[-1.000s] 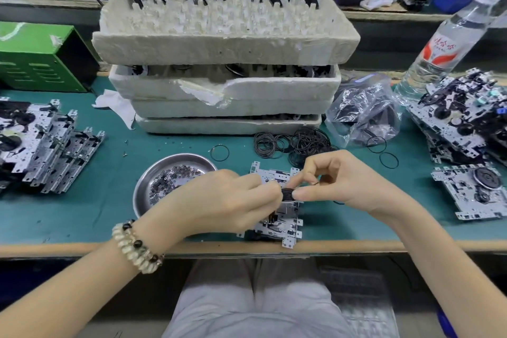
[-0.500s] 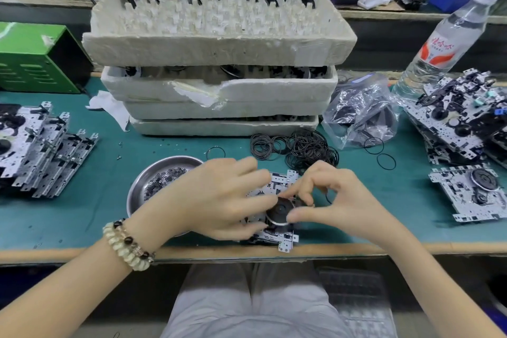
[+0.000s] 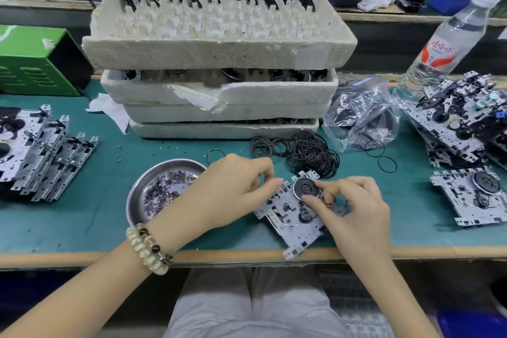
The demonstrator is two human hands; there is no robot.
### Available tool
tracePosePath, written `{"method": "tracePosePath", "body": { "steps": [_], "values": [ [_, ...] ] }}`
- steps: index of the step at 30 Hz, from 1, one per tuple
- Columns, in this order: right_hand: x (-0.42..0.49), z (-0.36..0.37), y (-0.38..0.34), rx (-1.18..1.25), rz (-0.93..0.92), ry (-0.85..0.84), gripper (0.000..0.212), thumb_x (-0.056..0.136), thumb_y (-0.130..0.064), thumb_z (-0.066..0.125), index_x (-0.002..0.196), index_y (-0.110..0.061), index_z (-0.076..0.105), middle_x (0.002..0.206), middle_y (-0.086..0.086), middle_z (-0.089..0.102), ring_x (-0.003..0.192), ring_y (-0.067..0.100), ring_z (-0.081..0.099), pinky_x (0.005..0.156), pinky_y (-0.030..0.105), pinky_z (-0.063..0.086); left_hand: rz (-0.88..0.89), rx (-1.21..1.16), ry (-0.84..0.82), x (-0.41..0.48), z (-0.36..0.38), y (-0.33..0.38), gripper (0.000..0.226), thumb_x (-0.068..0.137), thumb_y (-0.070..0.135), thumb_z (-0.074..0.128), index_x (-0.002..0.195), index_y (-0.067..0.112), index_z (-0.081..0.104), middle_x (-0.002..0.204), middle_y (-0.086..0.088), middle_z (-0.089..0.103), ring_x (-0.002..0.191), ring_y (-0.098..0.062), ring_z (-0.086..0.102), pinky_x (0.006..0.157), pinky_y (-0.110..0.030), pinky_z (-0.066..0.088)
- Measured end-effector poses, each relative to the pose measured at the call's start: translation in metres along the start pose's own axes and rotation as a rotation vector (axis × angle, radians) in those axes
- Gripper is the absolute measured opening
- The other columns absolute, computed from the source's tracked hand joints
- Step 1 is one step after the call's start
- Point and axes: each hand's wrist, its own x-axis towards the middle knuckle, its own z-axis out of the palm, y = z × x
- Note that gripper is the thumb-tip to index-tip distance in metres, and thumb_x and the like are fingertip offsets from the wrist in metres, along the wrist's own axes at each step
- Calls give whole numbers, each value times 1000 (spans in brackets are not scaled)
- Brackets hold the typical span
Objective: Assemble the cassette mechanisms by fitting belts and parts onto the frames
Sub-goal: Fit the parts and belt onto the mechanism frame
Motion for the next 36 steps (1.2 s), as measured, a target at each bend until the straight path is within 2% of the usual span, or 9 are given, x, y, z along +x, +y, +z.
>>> {"method": "tracePosePath", "body": {
  "steps": [3,6,10,15,20,25,30,33,36],
  "values": [
    [-5,5,1,-7,6,60,38,67,-18,88,65,-26,51,76,-5,61,100,-7,56,81,5,39,-69,-18,100,10,8,10,19,93,49,60,86,31,63,70,10,53,68,-4,51,66,-31,45],
    [-8,6,-4,-82,-22,90,39,69,-19,87,66,-27,49,74,-14,62,93,7,58,79,20,44,-106,-6,112,24,22,27,14,89,50,66,88,36,69,79,12,48,81,-6,52,67,-29,39],
    [-8,-4,-3,-132,-64,19,29,78,-26,82,67,-23,55,88,-23,62,94,15,50,83,39,46,-160,-11,63,37,34,35,10,84,50,71,85,40,72,80,14,49,90,-9,55,68,-29,35],
    [-22,-10,-3,-150,-211,-112,26,85,-43,63,77,-18,63,110,-10,59,103,21,41,91,33,35,-174,-76,69,39,35,30,9,81,49,76,78,40,74,73,15,54,84,-6,54,68,-28,37],
    [-31,-10,-6,-241,-388,-215,29,89,-45,59,83,-16,64,109,-12,63,101,22,46,86,30,30,-172,-87,71,39,34,31,10,82,47,76,77,39,75,72,14,56,81,-5,54,67,-28,40],
    [-27,-18,3,-352,-512,-228,36,92,-46,55,85,-13,67,115,-4,66,104,28,49,88,34,31,-170,-98,63,38,33,30,10,82,46,77,78,38,75,71,15,55,84,-7,55,69,-28,42],
    [-24,-24,14,-334,-397,-181,32,90,-46,57,87,-17,70,118,4,58,109,28,41,95,37,35,-154,-88,77,37,33,33,11,83,47,75,79,37,75,74,14,56,83,-8,55,66,-28,38],
    [-23,-26,18,-194,-256,-76,26,92,-39,56,88,-18,71,114,-1,58,109,23,40,101,23,27,-100,-67,128,33,35,34,9,85,46,75,84,37,77,84,12,60,84,-8,58,65,-29,40],
    [-17,-33,24,-165,-53,25,23,94,-33,56,91,-13,69,97,-2,58,94,15,48,88,15,30,16,-8,182,26,39,36,7,89,31,74,92,34,79,96,11,59,88,-11,52,63,-28,36]
  ]
}}
